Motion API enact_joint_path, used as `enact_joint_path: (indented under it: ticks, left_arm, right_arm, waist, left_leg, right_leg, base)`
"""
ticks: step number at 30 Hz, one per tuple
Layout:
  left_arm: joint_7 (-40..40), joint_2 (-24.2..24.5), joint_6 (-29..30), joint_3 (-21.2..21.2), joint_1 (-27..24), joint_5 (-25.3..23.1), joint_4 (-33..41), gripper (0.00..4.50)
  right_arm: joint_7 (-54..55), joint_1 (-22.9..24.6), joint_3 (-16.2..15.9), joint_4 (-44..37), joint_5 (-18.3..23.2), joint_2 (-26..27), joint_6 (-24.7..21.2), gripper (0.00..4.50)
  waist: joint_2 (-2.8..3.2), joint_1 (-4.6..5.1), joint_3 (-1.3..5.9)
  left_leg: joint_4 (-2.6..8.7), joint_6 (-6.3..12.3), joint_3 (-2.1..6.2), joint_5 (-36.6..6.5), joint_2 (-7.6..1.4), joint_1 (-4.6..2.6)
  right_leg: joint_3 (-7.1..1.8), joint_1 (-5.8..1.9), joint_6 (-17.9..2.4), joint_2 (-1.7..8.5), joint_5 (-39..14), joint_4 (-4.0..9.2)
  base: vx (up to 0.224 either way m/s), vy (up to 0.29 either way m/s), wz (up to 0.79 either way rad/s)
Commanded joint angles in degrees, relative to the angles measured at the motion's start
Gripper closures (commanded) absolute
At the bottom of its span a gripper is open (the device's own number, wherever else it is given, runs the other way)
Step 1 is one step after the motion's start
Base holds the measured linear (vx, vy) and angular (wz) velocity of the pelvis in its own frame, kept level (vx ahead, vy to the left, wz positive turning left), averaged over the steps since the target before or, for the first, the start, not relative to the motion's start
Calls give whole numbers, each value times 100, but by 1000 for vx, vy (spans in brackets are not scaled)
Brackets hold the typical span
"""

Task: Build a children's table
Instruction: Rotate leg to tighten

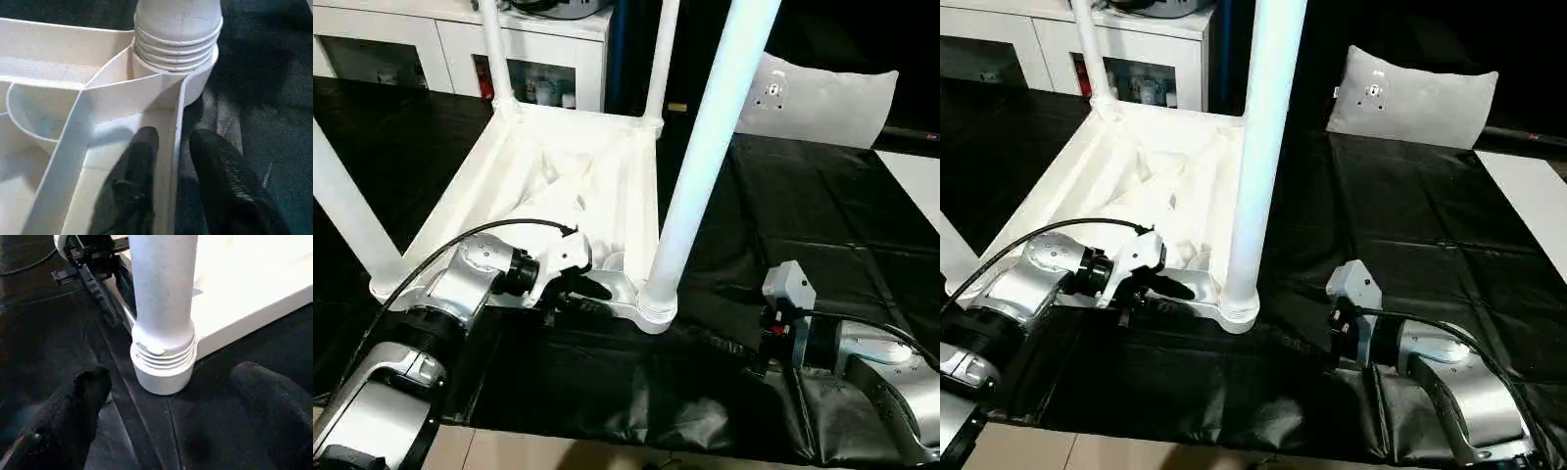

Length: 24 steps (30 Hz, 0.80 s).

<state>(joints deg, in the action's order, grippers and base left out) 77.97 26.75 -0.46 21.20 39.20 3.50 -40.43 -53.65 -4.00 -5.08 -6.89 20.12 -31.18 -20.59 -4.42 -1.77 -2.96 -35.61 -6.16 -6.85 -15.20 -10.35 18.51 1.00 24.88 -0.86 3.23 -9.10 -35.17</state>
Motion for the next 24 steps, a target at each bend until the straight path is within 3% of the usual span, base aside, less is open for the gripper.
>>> enact_joint_path:
  ticks: [1, 8, 12, 17, 18, 21, 24]
  left_arm:
    - [82, -40, -14, 101, 40, -117, -123, 353]
    - [240, -80, -28, 84, 54, -110, -177, 418]
    - [328, -89, -97, 106, 84, -170, -260, 444]
    - [410, -34, -303, 243, 33, -322, -252, 444]
    - [504, 30, -435, 344, -28, -403, -169, 444]
    - [757, 131, -439, 440, -120, -387, 112, 450]
    - [937, 186, -403, 472, -160, -380, 329, 450]
  right_arm:
    - [21, 50, -41, -164, -10, -28, -59, 0]
    - [35, -101, -69, -98, 11, 25, -86, 0]
    - [-48, -282, -158, 33, -37, 46, -48, 0]
    - [-248, -716, -272, 476, -41, 257, 201, 0]
    - [-454, -919, -319, 702, 35, 358, 278, 0]
    - [-839, -1162, -409, 964, 145, 401, 283, 28]
    - [-1123, -1342, -506, 1164, 188, 384, 277, 50]
  waist:
    - [87, -16, 338]
    - [75, -14, 348]
    - [99, 1, 350]
    - [110, 25, 359]
    - [86, 20, 359]
    - [113, 15, 371]
    - [92, 4, 374]
  left_leg:
    - [461, 197, -106, -248, -123, 138]
    - [458, 205, -108, -171, -123, 146]
    - [465, 201, -102, -152, -123, 139]
    - [457, 209, -110, -163, -127, 143]
    - [454, 219, -114, -151, -124, 143]
    - [452, 264, -112, 6, -147, 127]
    - [447, 335, -129, 109, -155, 114]
  right_leg:
    - [-180, -491, -1244, 319, -1093, 366]
    - [-179, -496, -1278, 320, -961, 353]
    - [-173, -494, -1272, 321, -975, 352]
    - [-171, -489, -1397, 331, -822, 331]
    - [-171, -495, -1398, 328, -817, 334]
    - [-172, -495, -1519, 341, -521, 284]
    - [-165, -487, -1622, 345, -319, 265]
  base:
    - [0, 0, 0]
    - [0, 0, 0]
    - [0, 0, 0]
    - [0, 0, 0]
    - [0, 0, 0]
    - [0, 0, 0]
    - [0, 0, 0]
